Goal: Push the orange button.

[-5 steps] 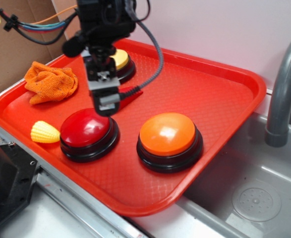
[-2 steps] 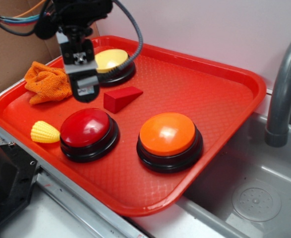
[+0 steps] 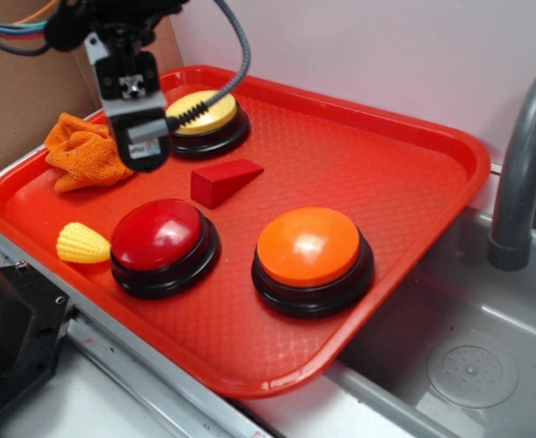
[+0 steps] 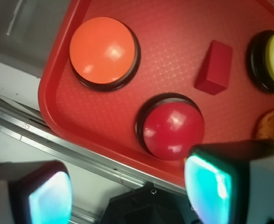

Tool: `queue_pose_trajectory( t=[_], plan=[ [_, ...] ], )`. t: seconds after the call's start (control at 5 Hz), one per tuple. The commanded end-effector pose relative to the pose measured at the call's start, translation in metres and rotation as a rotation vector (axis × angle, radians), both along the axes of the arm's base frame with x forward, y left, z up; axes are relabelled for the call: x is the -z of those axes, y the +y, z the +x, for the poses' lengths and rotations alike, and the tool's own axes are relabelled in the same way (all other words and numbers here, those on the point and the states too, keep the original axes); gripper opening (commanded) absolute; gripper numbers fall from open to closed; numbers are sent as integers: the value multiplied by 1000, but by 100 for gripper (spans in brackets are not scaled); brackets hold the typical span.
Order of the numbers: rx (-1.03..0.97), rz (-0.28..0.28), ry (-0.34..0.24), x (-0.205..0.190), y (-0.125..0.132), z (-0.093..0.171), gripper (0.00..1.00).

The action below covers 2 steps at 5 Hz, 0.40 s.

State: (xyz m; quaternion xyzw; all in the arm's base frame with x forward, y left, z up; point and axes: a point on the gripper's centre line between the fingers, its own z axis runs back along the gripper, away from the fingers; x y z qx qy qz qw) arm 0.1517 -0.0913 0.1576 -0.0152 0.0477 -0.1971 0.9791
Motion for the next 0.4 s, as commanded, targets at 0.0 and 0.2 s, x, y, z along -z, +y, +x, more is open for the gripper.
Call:
queue_pose_trajectory(
  t=[0.0,0.2],
  plan=[
    [-8,-5,-113,-26,-2,-3,100],
    [-11,43,-132,-28,-1,-4,100]
  ],
)
